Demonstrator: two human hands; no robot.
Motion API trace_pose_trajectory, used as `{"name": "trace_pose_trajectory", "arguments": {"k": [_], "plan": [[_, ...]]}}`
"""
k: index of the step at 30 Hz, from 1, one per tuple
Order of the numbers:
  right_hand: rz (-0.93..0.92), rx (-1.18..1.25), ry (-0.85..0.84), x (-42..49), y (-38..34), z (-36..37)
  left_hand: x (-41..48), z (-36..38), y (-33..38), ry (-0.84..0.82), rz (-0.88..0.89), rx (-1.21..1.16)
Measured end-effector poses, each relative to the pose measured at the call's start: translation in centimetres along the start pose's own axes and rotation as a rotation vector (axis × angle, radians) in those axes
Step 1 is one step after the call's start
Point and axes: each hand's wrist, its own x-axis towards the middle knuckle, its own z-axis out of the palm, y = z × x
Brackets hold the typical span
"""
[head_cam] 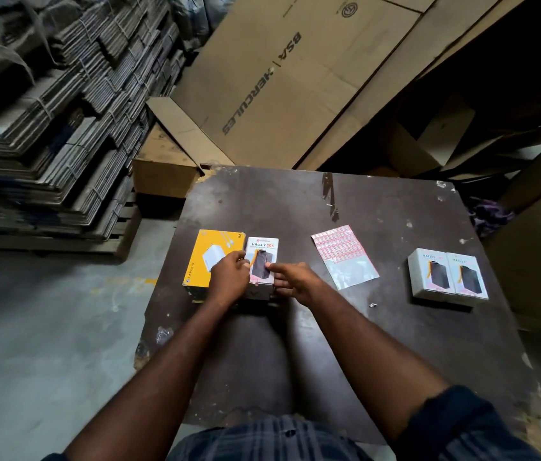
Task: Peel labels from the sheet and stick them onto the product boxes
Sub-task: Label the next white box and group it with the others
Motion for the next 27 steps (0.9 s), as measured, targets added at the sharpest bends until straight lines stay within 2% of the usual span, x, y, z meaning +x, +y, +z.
{"name": "trace_pose_trajectory", "arguments": {"k": [7,11,14,17,21,23,27], "plan": [[-0.034,0.044,-0.051,-1.3,-1.0,-2.5,-1.3,0.3,1.4,0.12,0.09,-0.128],[-0.077,0.06,-0.053,-1.9,-2.2,-4.6,-1.7,1.5,3.1,0.108,0.107,-0.133],[-0.11,0.077,-0.053,-2.8,-3.3,-6.2,-1.3,2.4,4.3,-0.019,-0.038,-0.207],[-0.127,0.099,-0.061,-3.7,-4.0,-7.9,-0.9,3.7,4.8,-0.197,-0.211,-0.482],[-0.175,0.08,-0.024,-4.9,-4.3,-10.2,-2.8,5.2,7.1,-0.33,-0.158,-0.604],[-0.249,0.011,0.045,-5.5,-4.1,-11.2,-3.3,6.1,7.7,-0.323,-0.151,-0.633],[-0.58,-0.28,0.346,-5.9,-3.7,-13.5,-4.2,8.0,8.7,-0.278,-0.133,-0.637]]}}
